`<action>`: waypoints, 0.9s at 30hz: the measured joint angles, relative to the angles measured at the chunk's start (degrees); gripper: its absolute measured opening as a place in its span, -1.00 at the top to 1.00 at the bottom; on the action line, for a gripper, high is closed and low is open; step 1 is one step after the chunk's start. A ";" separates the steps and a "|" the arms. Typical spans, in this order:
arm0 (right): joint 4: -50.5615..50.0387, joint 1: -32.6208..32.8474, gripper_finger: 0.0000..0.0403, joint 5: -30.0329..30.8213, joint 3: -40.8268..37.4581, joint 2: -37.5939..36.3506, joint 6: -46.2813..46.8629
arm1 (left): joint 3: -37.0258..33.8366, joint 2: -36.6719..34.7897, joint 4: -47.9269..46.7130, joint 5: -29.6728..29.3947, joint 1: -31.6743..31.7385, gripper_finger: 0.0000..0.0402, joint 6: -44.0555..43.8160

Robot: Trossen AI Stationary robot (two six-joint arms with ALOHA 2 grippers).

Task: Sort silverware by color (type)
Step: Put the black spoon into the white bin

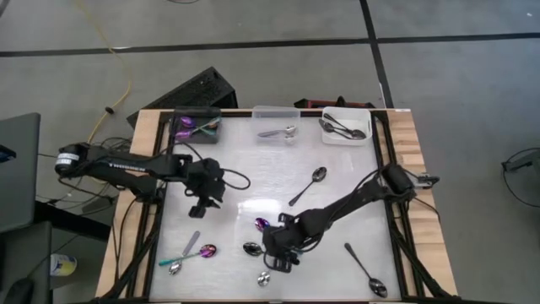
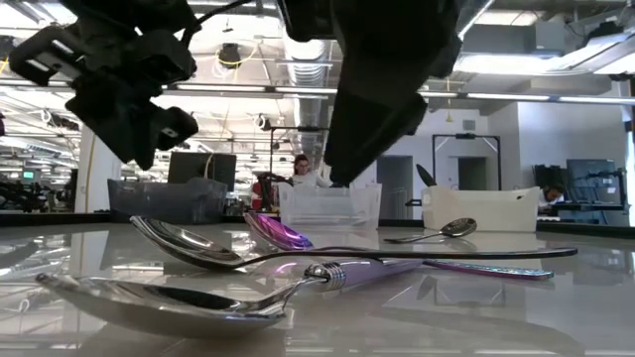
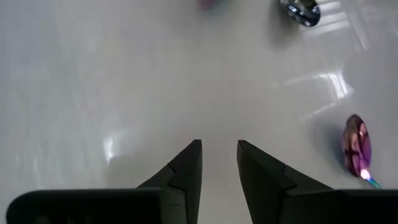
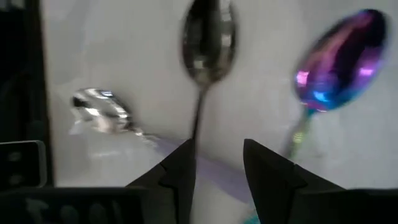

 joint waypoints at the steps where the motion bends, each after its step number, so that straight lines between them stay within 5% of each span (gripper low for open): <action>1: -0.25 0.05 0.22 -0.41 0.89 0.51 0.10 | -0.72 -0.13 1.12 -0.05 -0.67 0.57 0.16; 10: 7.20 1.37 0.22 -1.07 2.88 6.12 1.28 | -1.84 -0.14 6.99 -0.49 -3.12 0.57 -1.13; 27: 5.93 3.18 0.28 6.03 2.86 8.31 4.51 | -1.84 -0.12 6.87 -0.49 -6.44 0.57 -0.36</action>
